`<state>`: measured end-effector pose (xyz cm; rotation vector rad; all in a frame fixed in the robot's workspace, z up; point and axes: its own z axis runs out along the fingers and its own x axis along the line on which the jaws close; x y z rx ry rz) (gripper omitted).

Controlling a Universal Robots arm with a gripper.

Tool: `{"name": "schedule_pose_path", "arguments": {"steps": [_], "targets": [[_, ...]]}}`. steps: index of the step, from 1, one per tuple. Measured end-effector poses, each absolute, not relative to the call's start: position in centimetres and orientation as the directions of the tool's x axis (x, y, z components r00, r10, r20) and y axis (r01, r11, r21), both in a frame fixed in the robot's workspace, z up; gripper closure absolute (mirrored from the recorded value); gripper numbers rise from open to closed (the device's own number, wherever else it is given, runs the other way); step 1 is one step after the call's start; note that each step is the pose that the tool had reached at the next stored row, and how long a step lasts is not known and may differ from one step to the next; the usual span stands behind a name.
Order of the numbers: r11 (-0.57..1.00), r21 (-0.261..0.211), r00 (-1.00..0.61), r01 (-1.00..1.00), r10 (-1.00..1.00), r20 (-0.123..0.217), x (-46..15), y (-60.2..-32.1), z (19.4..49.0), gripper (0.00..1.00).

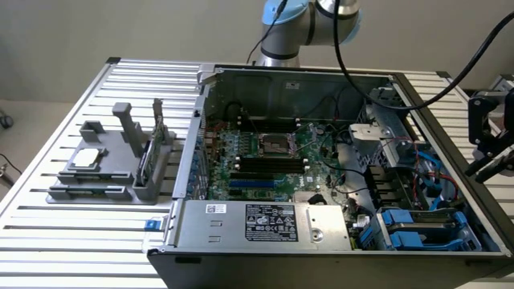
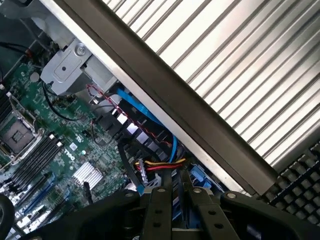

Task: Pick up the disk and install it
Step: 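Insert the first disk wire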

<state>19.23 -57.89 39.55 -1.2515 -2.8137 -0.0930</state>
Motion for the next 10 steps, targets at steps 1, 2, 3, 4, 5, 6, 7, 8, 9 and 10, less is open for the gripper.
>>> {"name": "schedule_pose_path", "arguments": {"steps": [1, 2, 3, 4, 5, 6, 7, 8, 9, 10], "targets": [[0.654, 0.03, -0.655, 0.755, 0.752, 0.08, 19.23, -57.89, 39.53, 0.8], [0.641, 0.03, -0.641, 0.767, 0.763, 0.08, 19.23, -57.89, 39.51, 0.8], [0.627, 0.03, -0.627, 0.778, 0.775, 0.08, 19.23, -57.88, 39.49, 0.8], [0.612, 0.031, -0.612, 0.791, 0.787, 0.08, 19.23, -57.88, 39.46, 0.8], [0.597, 0.031, -0.598, 0.801, 0.798, 0.08, 19.23, -57.89, 39.44, 0.8], [0.583, 0.03, -0.583, 0.812, 0.808, 0.08, 19.23, -57.88, 39.43, 0.8], [0.568, 0.03, -0.569, 0.822, 0.819, 0.08, 19.23, -57.88, 39.4, 0.8], [0.555, 0.03, -0.555, 0.832, 0.828, 0.08, 19.23, -57.88, 39.38, 0.8], [0.543, 0.031, -0.543, 0.839, 0.836, 0.08, 19.23, -57.89, 39.35, 0.8], [0.533, 0.031, -0.534, 0.845, 0.842, 0.08, 19.23, -57.93, 39.31, 0.8]]}}
